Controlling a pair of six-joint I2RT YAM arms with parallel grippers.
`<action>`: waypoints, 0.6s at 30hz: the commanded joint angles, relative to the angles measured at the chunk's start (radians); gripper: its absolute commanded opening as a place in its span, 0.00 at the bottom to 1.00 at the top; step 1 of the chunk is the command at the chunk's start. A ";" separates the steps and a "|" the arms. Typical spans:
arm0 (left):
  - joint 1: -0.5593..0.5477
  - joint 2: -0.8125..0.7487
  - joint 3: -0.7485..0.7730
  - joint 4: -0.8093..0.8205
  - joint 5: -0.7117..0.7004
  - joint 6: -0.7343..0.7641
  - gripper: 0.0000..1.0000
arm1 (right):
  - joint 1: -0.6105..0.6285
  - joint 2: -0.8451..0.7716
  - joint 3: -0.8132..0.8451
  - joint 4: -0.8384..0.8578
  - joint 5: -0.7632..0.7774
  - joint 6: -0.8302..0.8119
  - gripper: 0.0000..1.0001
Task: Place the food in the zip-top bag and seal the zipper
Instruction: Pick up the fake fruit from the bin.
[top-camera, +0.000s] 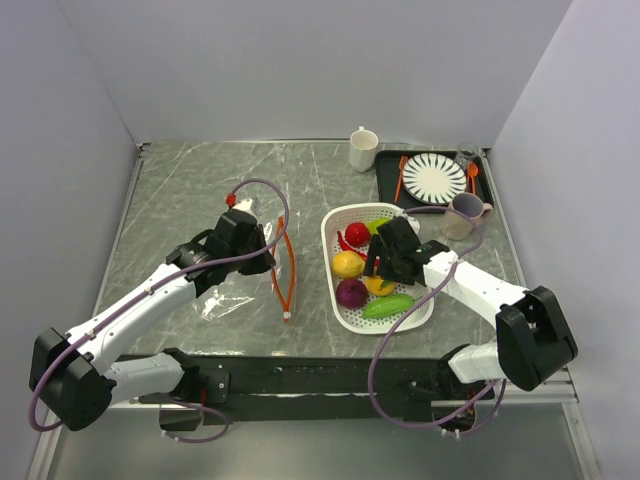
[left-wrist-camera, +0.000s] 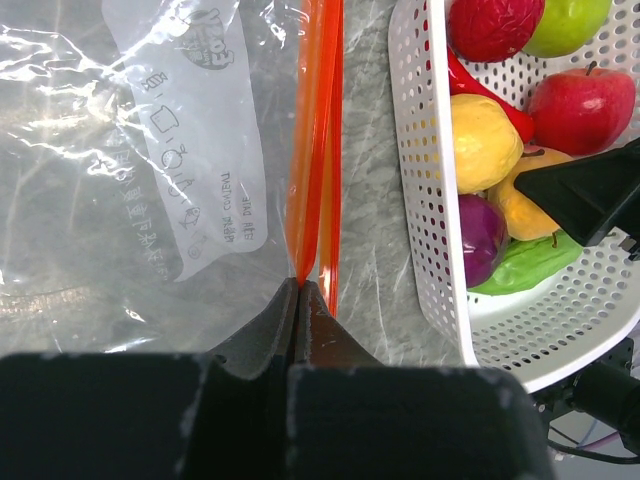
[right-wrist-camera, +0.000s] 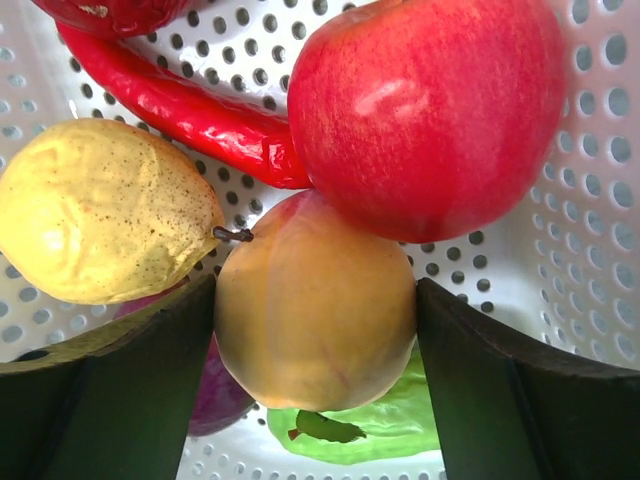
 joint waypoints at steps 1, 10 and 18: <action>0.004 -0.021 0.004 0.025 0.004 0.016 0.01 | -0.005 0.000 -0.016 0.019 0.001 0.004 0.72; 0.002 -0.010 -0.001 0.027 0.006 0.008 0.01 | -0.005 -0.095 -0.016 0.013 0.015 0.003 0.50; 0.002 -0.009 0.005 0.023 0.012 0.008 0.01 | -0.002 -0.221 0.010 0.028 -0.043 0.006 0.47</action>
